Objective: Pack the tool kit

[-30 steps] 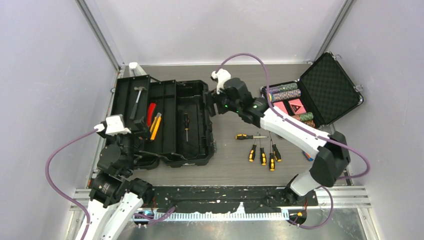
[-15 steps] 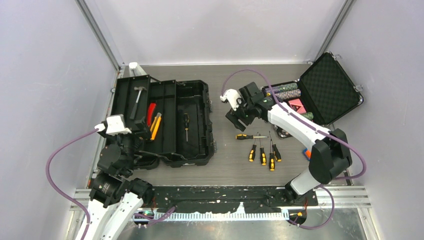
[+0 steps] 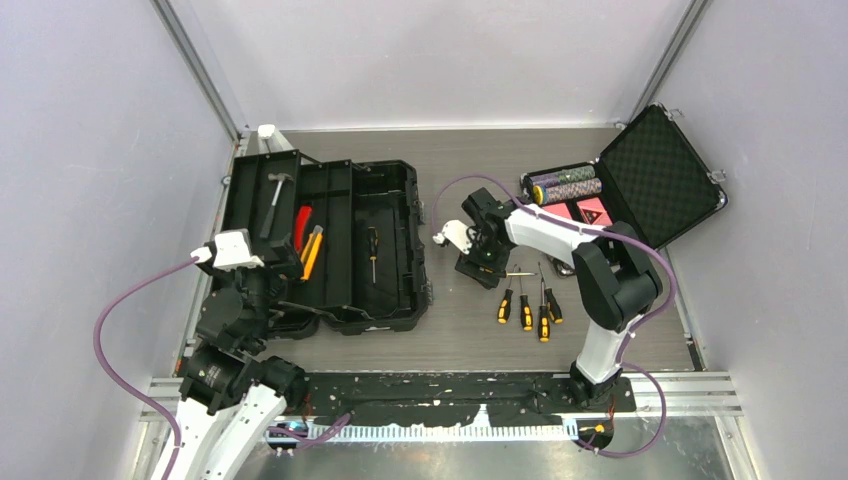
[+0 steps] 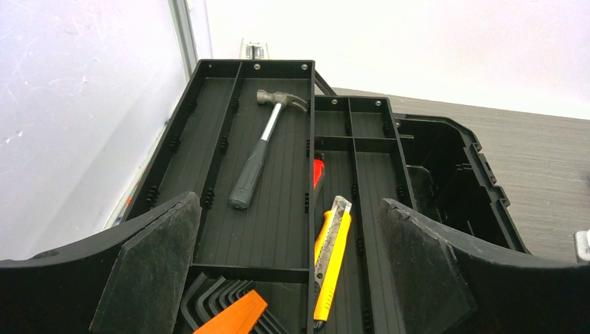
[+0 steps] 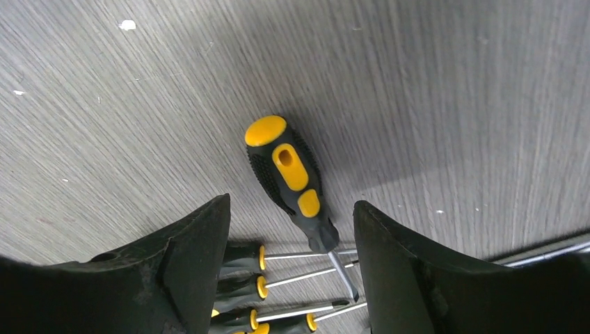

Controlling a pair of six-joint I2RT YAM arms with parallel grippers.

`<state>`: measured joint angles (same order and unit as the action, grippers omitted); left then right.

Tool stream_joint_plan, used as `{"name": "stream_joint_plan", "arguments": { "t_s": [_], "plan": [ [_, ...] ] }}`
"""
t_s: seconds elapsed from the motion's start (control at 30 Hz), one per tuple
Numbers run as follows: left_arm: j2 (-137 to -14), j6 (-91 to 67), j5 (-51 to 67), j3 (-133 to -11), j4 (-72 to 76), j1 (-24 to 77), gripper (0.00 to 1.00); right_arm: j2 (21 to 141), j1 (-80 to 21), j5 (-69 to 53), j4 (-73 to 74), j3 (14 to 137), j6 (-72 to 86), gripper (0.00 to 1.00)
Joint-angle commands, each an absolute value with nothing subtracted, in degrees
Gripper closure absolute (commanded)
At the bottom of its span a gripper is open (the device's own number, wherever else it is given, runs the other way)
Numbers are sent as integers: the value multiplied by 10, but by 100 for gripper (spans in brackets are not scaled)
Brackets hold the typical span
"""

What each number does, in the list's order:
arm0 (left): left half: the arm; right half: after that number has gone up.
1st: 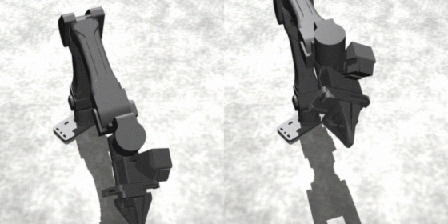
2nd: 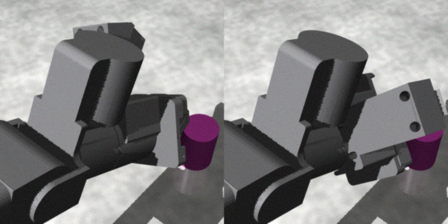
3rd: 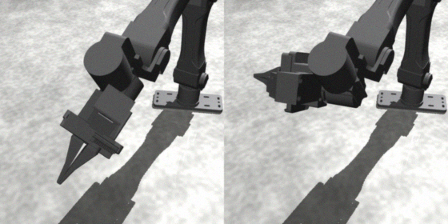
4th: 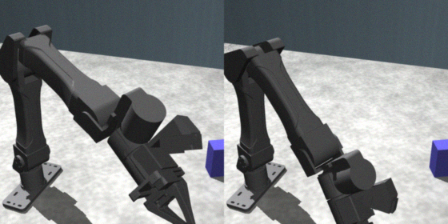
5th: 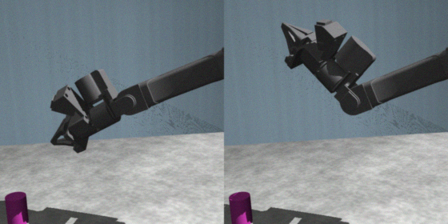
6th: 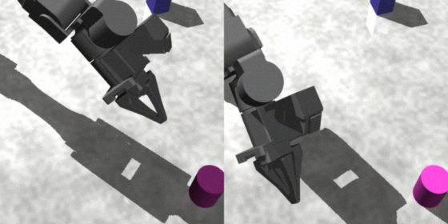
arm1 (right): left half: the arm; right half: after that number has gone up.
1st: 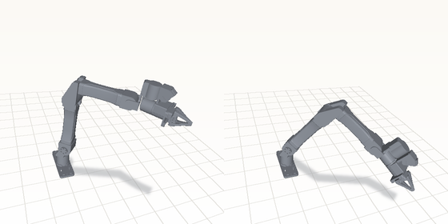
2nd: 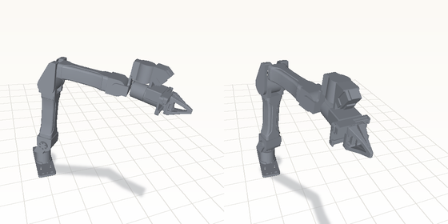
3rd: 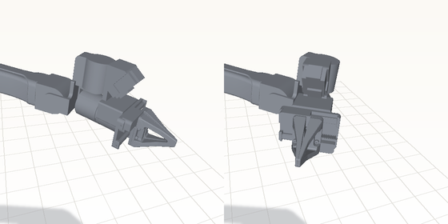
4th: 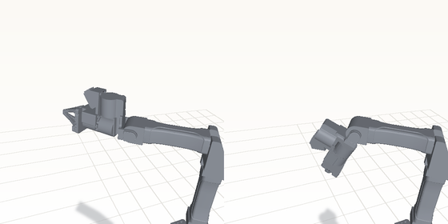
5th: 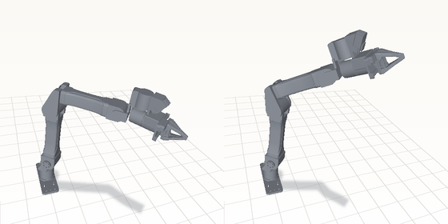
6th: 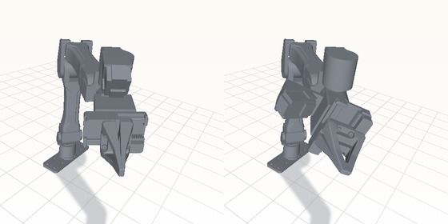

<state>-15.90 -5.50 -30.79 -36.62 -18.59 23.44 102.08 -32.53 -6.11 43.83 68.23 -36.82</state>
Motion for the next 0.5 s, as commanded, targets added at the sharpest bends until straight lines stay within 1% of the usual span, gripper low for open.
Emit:
{"name": "stream_joint_plan", "arguments": {
  "t_s": [0.0,0.1,0.23,0.3,0.33,0.37,0.4,0.43,0.47],
  "plan": [
    [-164,-51,-304,-365,-152,230,0,1030,-336,-64,437,679,-400,31],
    [-164,-50,-304,-365,-153,230,0,1045,-337,-49,426,674,-407,34],
    [-163,-50,-304,-364,-152,230,0,1058,-336,-34,415,676,-424,40],
    [-163,-50,-303,-364,-153,230,0,1064,-336,-28,408,681,-431,46],
    [-164,-50,-303,-364,-152,230,0,1070,-336,-23,407,684,-433,52],
    [-163,-50,-303,-364,-152,230,0,1073,-336,-20,407,690,-437,56],
    [-163,-50,-304,-364,-151,230,0,1078,-336,-13,407,693,-439,64],
    [-163,-49,-304,-364,-151,230,0,1079,-336,-8,407,700,-443,68],
    [-163,-49,-304,-363,-151,230,0,1080,-335,-4,408,704,-445,69]
  ]
}}
